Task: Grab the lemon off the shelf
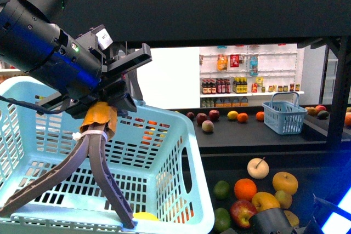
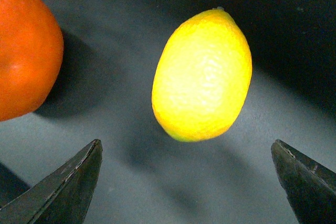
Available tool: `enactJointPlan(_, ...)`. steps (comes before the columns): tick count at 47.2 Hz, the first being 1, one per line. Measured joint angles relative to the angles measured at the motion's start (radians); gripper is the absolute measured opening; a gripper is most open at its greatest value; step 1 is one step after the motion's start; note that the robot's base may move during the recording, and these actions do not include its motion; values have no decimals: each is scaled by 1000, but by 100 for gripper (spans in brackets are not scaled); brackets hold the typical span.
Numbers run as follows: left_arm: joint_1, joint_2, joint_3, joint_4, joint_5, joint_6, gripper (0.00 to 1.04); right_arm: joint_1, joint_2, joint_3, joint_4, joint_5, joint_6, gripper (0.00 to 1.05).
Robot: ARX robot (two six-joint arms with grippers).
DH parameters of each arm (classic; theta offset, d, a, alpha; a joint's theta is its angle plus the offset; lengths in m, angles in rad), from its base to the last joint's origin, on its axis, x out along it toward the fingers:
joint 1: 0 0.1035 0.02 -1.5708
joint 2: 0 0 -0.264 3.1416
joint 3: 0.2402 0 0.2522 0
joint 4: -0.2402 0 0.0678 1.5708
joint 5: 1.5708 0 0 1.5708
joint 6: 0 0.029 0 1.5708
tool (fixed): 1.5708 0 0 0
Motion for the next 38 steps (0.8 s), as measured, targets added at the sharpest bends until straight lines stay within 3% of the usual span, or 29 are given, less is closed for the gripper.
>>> enactJointPlan(38, 0, 0, 0, 0, 2, 0, 16, 24, 224, 304, -109, 59, -73, 97)
